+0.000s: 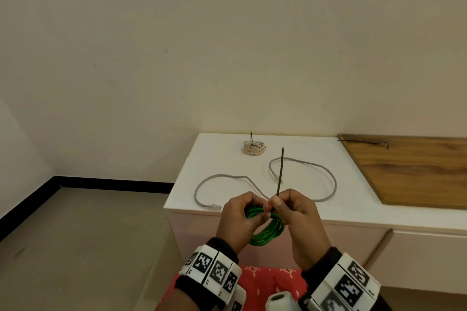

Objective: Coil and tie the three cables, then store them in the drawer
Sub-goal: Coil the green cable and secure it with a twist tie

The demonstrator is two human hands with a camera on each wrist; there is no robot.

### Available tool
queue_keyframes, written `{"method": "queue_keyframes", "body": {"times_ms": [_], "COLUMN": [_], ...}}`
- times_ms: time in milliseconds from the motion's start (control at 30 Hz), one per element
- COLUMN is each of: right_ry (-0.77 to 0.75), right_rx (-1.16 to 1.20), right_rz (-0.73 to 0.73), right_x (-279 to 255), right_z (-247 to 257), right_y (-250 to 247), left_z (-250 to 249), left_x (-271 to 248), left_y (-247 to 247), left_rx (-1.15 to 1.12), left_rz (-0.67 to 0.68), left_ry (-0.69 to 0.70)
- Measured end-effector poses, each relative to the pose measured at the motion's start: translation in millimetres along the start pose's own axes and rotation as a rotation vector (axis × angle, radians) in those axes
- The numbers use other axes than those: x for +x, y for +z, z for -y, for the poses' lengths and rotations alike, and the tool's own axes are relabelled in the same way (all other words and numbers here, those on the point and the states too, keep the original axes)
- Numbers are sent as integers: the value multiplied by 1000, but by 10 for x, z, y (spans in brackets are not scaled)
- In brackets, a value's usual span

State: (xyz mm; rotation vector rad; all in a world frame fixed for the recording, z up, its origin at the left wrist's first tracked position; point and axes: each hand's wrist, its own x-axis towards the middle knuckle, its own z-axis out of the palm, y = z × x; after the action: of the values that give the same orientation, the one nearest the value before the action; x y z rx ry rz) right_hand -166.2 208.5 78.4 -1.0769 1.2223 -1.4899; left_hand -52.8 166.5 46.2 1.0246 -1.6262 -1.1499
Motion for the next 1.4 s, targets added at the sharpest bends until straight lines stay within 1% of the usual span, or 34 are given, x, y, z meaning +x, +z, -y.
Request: {"method": "queue_keyframes", "body": {"times_ms": [133,200,267,333,400,467,533,633,800,900,1000,1133,1200,1300,1400], "right_ry": [-36,-41,-16,42,155,278,353,386,435,476,498,523,529,542,554], "right_rx": [46,14,-46,-148,-235,-212,-128,-89,-83,-64,-63,-25,-25,-44,-55], "right_rz": [42,56,37,13,55,120,164,173,164,182,186,174,178,170,175], "right_x": [204,308,407,490,545,584,653,870,1405,1704,2028,2447,2615,2799,2909], "right_z": [68,82,21,-108,-244,-328,-352,-399,-492,-548,-632,-781,-879,-1013,-1129], "right_y": [-62,-61,-81,-143,-185,-181,-135,-69,87,173,266,369,408,442,446], "left_z": [-9,-2,9,33,70,106,155,270,478,565,675,929,1044,1169,1266], "left_x": [114,166,222,292,380,476,579,734,1080,1306,1573,1908,2033,2161,2235], "left_y": [-94,-116,-150,-203,-275,-348,-408,-471,-632,-746,-841,-940,-981,-1014,-1009], "left_rx": [-48,-70,-111,-164,-218,-241,-235,-211,-232,-233,-203,-99,-33,73,99], "left_rz": [88,85,65,33,10,1,-22,-62,-90,-95,-86,-91,-56,-11,8], "left_ry": [-50,-75,-105,-139,-165,-182,-203,-264,-366,-404,-436,-472,-479,-501,-546]}}
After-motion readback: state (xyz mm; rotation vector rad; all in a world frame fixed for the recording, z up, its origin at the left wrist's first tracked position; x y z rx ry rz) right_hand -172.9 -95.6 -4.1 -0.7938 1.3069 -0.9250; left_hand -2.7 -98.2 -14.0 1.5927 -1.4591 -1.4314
